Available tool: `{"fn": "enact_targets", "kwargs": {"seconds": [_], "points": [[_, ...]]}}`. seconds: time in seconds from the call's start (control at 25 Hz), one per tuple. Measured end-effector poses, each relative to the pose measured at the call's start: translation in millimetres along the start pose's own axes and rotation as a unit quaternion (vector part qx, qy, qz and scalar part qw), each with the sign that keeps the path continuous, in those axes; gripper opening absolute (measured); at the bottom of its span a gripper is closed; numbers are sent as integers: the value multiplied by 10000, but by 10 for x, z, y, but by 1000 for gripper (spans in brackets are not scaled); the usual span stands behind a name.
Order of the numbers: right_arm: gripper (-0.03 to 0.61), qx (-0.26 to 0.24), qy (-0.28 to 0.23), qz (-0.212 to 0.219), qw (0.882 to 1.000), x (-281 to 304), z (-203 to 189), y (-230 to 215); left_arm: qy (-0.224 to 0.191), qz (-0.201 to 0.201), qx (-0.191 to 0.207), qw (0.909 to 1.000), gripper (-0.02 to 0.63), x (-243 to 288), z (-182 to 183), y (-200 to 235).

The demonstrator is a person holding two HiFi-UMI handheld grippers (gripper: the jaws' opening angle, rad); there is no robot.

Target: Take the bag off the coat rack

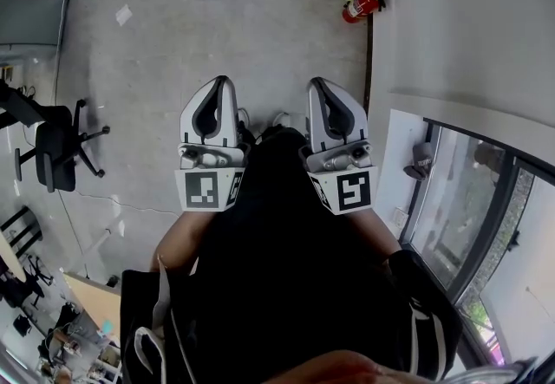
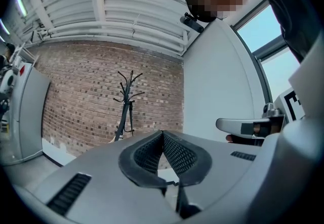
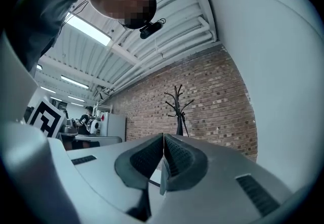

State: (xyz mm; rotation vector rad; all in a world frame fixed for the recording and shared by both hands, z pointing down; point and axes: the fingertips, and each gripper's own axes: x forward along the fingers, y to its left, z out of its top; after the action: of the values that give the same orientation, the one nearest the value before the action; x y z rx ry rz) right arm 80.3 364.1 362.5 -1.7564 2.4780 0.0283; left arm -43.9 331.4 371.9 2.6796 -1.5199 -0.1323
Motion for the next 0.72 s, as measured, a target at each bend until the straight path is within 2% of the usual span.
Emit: {"fn": "enact_targets", "kwargs": {"seconds": [0.16,0.32,0.52,0.6,0.72], "points": [[20,77,36,35,10000,-68,-35,-166,16,214,40,9998,18,27,-57,-39],[20,390,-152,423,9982,-189,-65,-223,62,386,47,9992,18,43,-146,-156],[20,493,-233,639,9965,-227,-47,-211,53,240,76,9997,18,79,-163,-336],[20,482,-445,617,9959,-230,29,-240,15,225,105,9997,20,140,-145,-338],[20,405,-688,227,9966,-305,121,-444,12,267,152,9995,20,248,-149,-351]]}}
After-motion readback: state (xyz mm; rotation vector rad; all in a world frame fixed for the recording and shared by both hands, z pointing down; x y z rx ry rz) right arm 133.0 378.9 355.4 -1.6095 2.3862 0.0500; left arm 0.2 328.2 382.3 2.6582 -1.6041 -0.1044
